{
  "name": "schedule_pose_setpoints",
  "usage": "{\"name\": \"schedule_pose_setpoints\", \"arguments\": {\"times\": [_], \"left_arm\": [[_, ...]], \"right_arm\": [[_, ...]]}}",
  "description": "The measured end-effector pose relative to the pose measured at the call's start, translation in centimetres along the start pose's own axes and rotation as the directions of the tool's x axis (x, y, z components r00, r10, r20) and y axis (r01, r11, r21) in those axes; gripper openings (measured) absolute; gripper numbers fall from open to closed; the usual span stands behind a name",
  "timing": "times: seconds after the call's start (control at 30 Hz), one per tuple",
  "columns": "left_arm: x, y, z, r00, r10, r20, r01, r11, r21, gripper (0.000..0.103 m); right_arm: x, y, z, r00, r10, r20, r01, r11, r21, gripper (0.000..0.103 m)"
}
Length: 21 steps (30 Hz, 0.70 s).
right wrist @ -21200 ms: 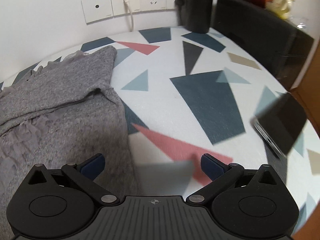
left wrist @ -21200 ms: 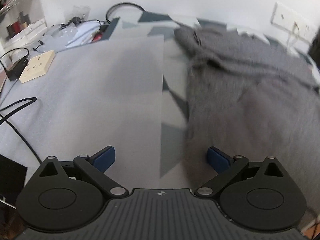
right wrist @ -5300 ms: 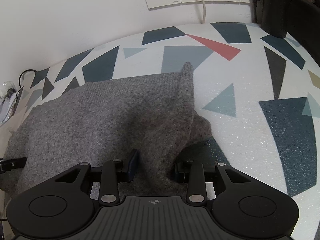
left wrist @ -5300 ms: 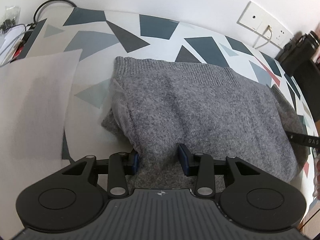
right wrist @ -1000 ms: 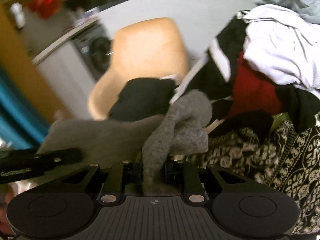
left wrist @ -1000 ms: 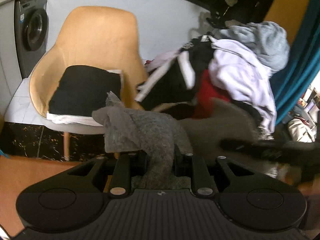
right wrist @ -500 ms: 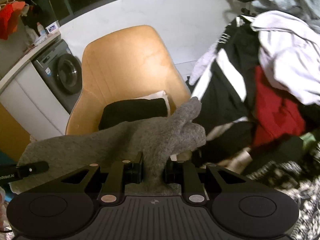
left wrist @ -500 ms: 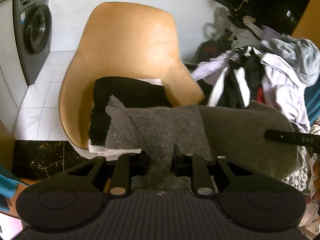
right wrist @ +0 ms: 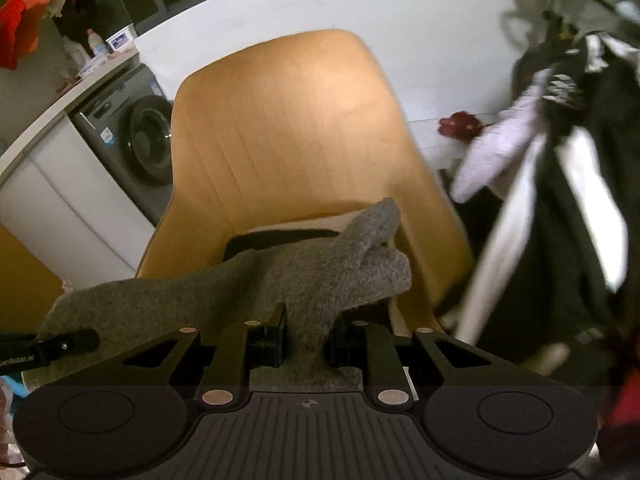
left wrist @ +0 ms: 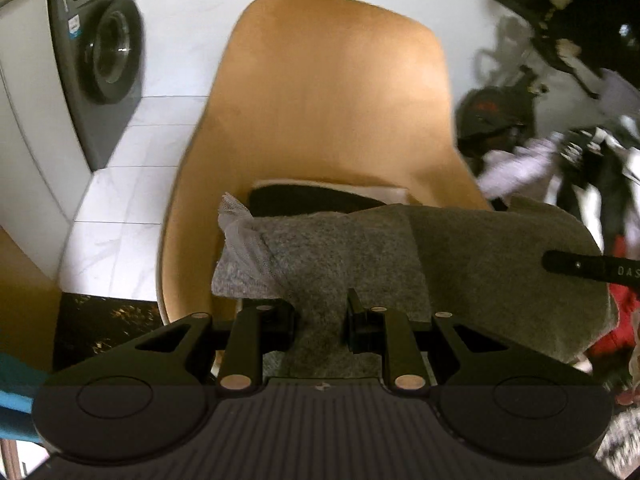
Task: Fold clothes
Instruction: 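Lower the folded sweater onto the black cloth on the chair seat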
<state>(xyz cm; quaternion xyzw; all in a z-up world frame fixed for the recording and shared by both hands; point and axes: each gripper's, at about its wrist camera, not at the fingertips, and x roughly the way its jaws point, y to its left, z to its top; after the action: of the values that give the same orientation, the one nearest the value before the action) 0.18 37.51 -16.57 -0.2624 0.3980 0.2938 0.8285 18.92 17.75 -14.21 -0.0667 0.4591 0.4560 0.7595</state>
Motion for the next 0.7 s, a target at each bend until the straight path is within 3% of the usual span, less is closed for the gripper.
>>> {"name": "schedule_pose_setpoints", "arguments": {"times": [0.2, 0.33, 0.43, 0.6, 0.7], "left_arm": [[5.6, 1.3, 6.0, 0.998, 0.057, -0.021, -0.058, 0.998, -0.021, 0.022], [10.9, 3.1, 7.4, 0.995, 0.056, -0.084, -0.060, 0.997, -0.045, 0.023], [16.2, 4.9, 6.6, 0.982, 0.042, -0.186, -0.054, 0.997, -0.060, 0.023], [23.4, 7.1, 3.8, 0.940, 0.059, -0.337, -0.081, 0.995, -0.051, 0.024], [24.9, 7.3, 2.8, 0.929, 0.068, -0.364, -0.080, 0.997, -0.018, 0.025]], "right_arm": [[8.0, -1.7, 7.0, 0.998, 0.045, -0.048, -0.045, 0.999, 0.001, 0.017], [13.2, -3.5, 9.0, 0.995, 0.028, -0.099, -0.027, 1.000, 0.011, 0.017], [17.8, -5.6, 8.8, 0.987, -0.010, -0.161, 0.016, 0.999, 0.033, 0.017], [25.2, -9.5, 6.4, 0.952, -0.077, -0.296, 0.105, 0.991, 0.081, 0.017], [27.0, -11.1, 5.0, 0.942, -0.081, -0.325, 0.130, 0.983, 0.131, 0.019]]}}
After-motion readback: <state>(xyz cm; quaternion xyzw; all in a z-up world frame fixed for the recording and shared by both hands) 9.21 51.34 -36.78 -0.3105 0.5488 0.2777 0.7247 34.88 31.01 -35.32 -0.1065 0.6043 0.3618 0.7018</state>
